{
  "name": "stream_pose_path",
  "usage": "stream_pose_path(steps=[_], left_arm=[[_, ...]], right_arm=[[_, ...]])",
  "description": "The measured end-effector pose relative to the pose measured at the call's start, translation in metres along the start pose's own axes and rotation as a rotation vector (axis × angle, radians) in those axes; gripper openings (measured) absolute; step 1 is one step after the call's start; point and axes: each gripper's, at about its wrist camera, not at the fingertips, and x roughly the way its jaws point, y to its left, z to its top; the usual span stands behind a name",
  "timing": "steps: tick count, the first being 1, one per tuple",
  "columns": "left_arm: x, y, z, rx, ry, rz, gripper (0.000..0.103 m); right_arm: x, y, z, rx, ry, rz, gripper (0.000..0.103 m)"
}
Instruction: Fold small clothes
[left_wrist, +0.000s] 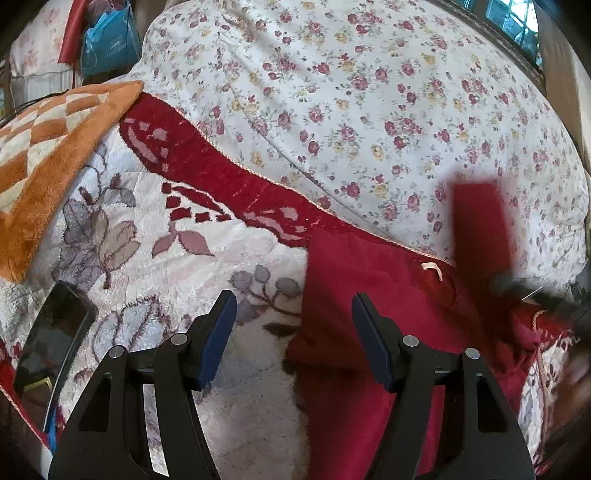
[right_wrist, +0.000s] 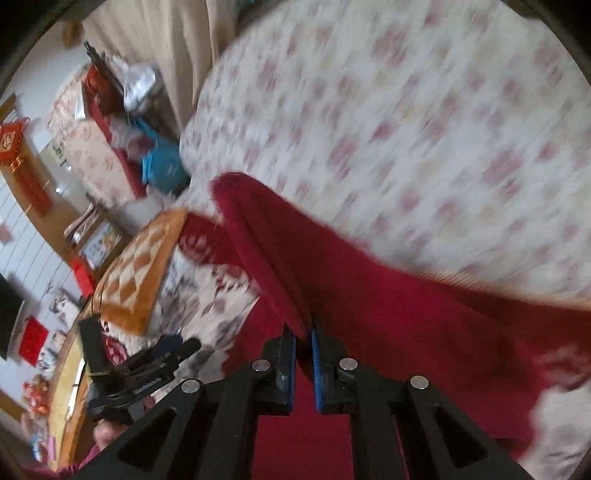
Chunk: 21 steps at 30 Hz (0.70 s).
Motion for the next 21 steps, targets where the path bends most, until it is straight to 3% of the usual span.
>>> stream_pose_path(steps=[3,5,6,8,12,15,18,21], left_arm=[[0.010,0.003,0.001,-0.010,0.032,-0.010,0.066],[0.014,0.003,0.001,-0.016,0.048,-0.026,0.065],[0.015,0.002,0.000,-0.014,0.050,-0.028,0.066],[0.016,-0.003,0.001,-0.002,0.044,-0.029,0.066],[0.023,-0.015,0.001,0.016,0.039,-0.047,0.066],[0.036,-0.027,0.001,0.042,0.055,-0.029,0.066],[0.050,-0.038,-0.004,0.067,0.079,-0.017,0.066],[0.059,-0.044,-0.010,0.102,0.090,0.025,0.066]], right_arm=[[0.069,0.013,-0.037,0.004,0.070,-0.008,0.008],[0.106,0.012,-0.063,0.039,0.210,0.027,0.020],[0.106,0.010,-0.070,0.044,0.221,0.053,0.030],[0.083,0.003,-0.072,0.032,0.189,0.063,0.043],[-0.006,-0.025,-0.076,0.009,0.098,-0.024,0.045],[-0.066,-0.062,-0.083,-0.002,0.003,-0.263,0.045],[-0.082,-0.102,-0.094,0.037,0.030,-0.369,0.045],[-0.078,-0.120,-0.099,0.081,0.005,-0.342,0.036]])
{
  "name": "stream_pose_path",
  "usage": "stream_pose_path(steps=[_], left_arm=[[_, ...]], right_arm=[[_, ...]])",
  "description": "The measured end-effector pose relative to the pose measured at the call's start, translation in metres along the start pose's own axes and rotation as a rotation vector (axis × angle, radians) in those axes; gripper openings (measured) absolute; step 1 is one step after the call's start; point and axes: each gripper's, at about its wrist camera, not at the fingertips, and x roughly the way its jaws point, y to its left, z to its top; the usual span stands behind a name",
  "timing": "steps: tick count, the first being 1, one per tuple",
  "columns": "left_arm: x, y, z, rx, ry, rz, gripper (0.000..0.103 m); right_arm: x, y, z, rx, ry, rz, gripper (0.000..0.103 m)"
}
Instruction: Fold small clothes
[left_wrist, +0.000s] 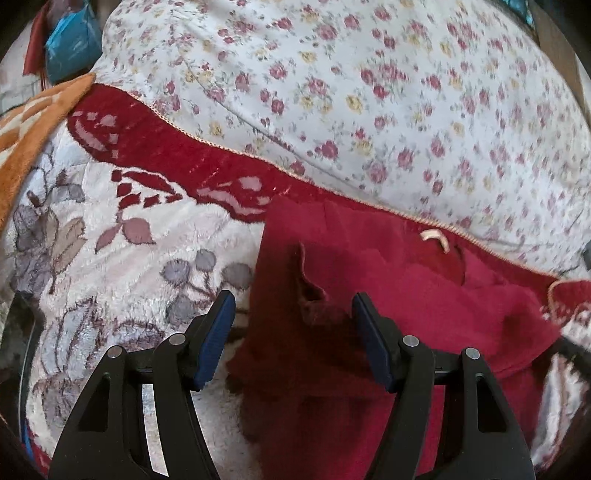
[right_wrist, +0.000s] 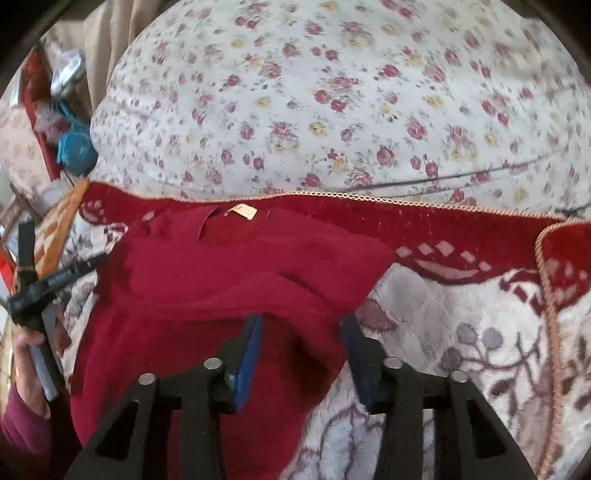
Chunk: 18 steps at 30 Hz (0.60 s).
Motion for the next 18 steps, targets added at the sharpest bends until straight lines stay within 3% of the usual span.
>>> stream_pose_path(steps=[4,7,9,10,14,15,16,18], left_arm=[[0.007,0.004,-0.003,-0.002,0.025,0.011,0.066],[0.007,0.009,-0.001,-0.024,0.027,0.001,0.066],[0.005,0.009,-0.001,-0.026,0.023,0.000,0.066],[0.003,0.009,-0.001,-0.025,0.020,-0.001,0.066],[-0.005,0.010,0.001,-0.044,-0.012,-0.017,0.066],[-0.006,0.010,0.001,-0.045,-0.016,-0.019,0.066],[-0.007,0.010,0.002,-0.044,-0.019,-0.019,0.066],[-0.004,0.008,0.001,-0.036,-0.011,-0.012,0.066]], right_arm=[[0.009,-0.002,-0.004,-0.002,0.002,0.050,0.023],[0.023,0.000,-0.026,-0.078,0.136,0.007,0.016],[0.018,-0.007,-0.034,-0.097,0.159,-0.025,0.014],[0.012,-0.015,-0.037,-0.062,0.173,0.010,0.014],[-0.017,-0.030,-0.028,0.005,0.091,0.042,0.015],[-0.022,-0.034,-0.020,0.040,0.053,0.046,0.028],[-0.022,-0.036,-0.013,0.075,0.029,0.049,0.055],[-0.013,-0.042,0.003,0.170,-0.011,0.043,0.077]])
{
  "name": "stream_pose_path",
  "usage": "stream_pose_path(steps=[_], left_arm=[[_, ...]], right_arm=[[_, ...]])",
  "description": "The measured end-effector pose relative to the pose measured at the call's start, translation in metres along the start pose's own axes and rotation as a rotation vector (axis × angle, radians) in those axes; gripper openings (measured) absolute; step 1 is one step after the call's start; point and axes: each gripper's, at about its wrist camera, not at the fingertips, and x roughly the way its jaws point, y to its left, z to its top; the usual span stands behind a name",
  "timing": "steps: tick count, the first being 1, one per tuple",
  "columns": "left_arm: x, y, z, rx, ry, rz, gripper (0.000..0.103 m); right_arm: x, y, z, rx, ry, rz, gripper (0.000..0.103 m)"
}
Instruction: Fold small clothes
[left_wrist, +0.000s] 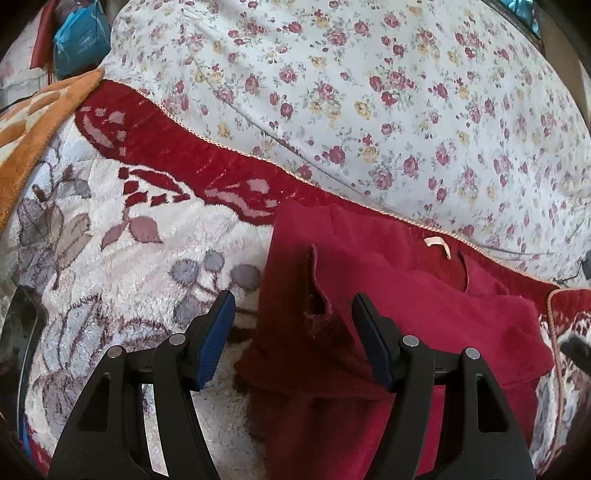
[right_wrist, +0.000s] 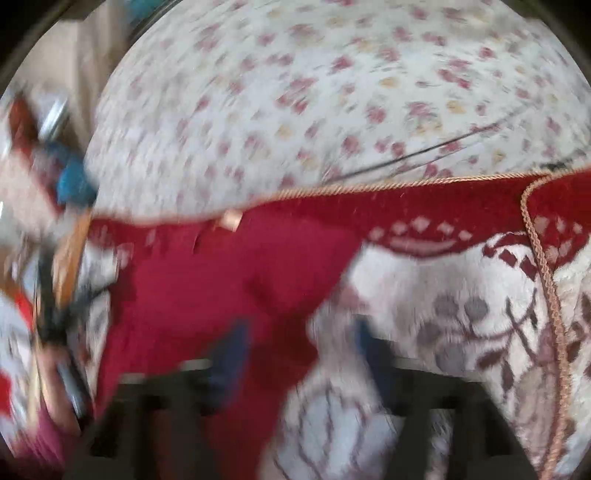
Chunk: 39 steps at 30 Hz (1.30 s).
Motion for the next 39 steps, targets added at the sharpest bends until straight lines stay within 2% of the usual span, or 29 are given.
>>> stream_pose_path(steps=[3,4,5,6,7,9,11,12,13,15,18,20,23,27,29,33,36,39], left_arm=[[0.004,-0.003,-0.001,0.010,0.014,-0.008,0.066],[0.004,-0.004,-0.001,0.017,0.015,-0.009,0.066],[0.004,-0.006,-0.002,0.028,0.015,-0.007,0.066],[0.004,-0.008,-0.002,0.040,0.012,-0.001,0.066],[0.004,-0.009,-0.003,0.049,0.006,0.001,0.066],[0.008,-0.013,-0.003,0.064,0.012,-0.005,0.066],[0.015,-0.017,-0.005,0.075,0.038,0.002,0.066],[0.017,-0.018,-0.006,0.083,0.043,0.014,0.066],[0.017,-0.019,-0.007,0.090,0.041,0.020,0.066],[0.016,-0.018,-0.007,0.091,0.035,0.020,0.066],[0.017,-0.015,-0.007,0.072,0.040,0.013,0.066],[0.018,-0.015,-0.008,0.074,0.042,0.016,0.066],[0.017,-0.013,-0.008,0.066,0.043,0.009,0.066],[0.010,-0.011,-0.007,0.049,0.036,-0.003,0.066],[0.001,-0.010,-0.005,0.038,0.012,-0.018,0.066],[-0.014,-0.008,-0.002,0.011,-0.039,-0.070,0.066],[-0.006,-0.014,-0.002,0.037,-0.011,-0.065,0.066],[0.000,-0.019,-0.004,0.051,0.015,-0.082,0.066]], right_arm=[[0.053,-0.009,0.022,0.120,0.059,0.030,0.077],[0.069,-0.011,0.025,0.151,0.088,0.039,0.074],[0.086,-0.015,0.026,0.180,0.125,0.047,0.064],[0.101,-0.018,0.028,0.192,0.153,0.045,0.039],[0.100,-0.017,0.028,0.173,0.133,0.026,0.034],[0.082,-0.010,0.029,0.075,0.034,-0.021,0.023],[0.073,-0.011,0.027,0.012,-0.012,-0.157,0.023],[0.079,-0.019,0.024,0.014,0.021,-0.184,0.023],[0.081,-0.024,0.022,0.037,0.047,-0.158,0.023],[0.068,-0.027,0.020,0.069,0.025,-0.117,0.023],[0.043,-0.009,0.018,0.002,-0.016,-0.135,0.025],[0.038,0.004,0.009,-0.059,-0.002,-0.115,0.025],[0.045,0.015,-0.019,-0.158,0.078,-0.198,0.025],[0.031,0.011,-0.041,-0.153,0.080,-0.182,0.026],[0.018,0.009,-0.038,-0.113,0.073,-0.161,0.026],[0.002,0.014,-0.022,-0.077,-0.012,-0.131,0.032],[0.015,0.029,-0.010,-0.110,-0.019,-0.127,0.032],[0.045,0.027,-0.007,-0.114,0.020,-0.170,0.032]])
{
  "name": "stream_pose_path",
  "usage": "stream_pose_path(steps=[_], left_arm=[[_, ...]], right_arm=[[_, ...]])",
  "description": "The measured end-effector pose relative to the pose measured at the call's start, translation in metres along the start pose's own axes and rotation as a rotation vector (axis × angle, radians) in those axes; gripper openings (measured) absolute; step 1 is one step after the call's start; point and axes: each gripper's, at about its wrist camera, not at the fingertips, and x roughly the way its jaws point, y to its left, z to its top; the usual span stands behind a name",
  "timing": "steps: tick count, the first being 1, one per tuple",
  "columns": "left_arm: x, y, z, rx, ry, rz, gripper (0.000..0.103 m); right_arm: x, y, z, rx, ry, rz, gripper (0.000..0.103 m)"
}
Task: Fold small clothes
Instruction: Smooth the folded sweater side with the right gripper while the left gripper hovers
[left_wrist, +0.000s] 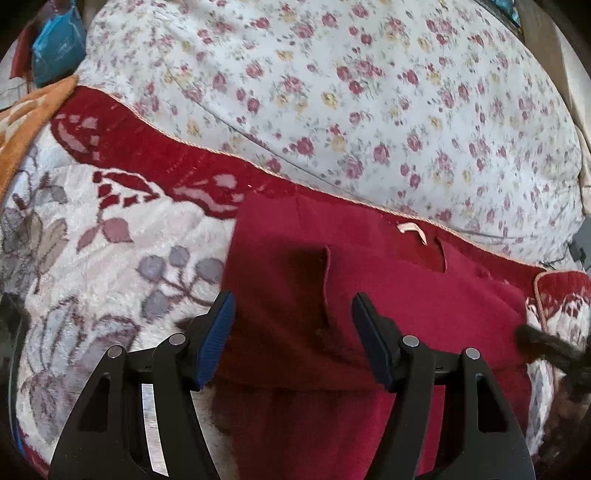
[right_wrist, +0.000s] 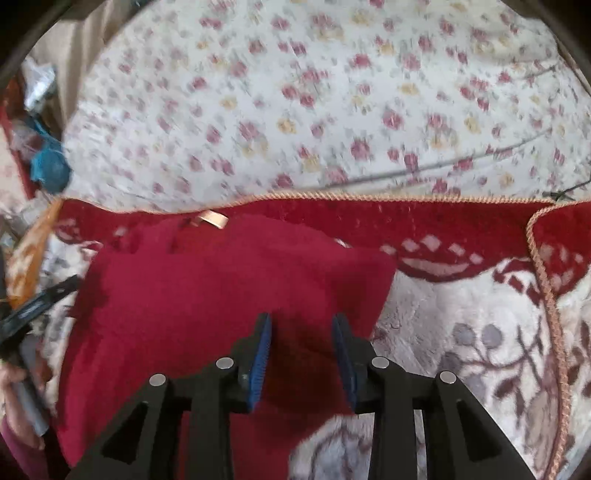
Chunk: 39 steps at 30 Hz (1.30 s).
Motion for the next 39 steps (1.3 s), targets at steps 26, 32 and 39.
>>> stream_pose_path(steps=[26,32,39], left_arm=[[-0.043,-0.006,-0.037,0.030,0.079,-0.057,0.047],[-0.080,0.001,-0.070,0.017,0.072,-0.026,0.047],[-0.104,0.012,-0.094,0.010,0.086,0.002,0.048]], right_arm=[[-0.080,-0.003,-0.092,0.021,0.063,0.116,0.047],[-0.060,-0.015,-0.069,0.070,-0.034,-0.006,0.047],[-0.031,-0.022,-0.042,0.120,-0.026,0.096,0.046]])
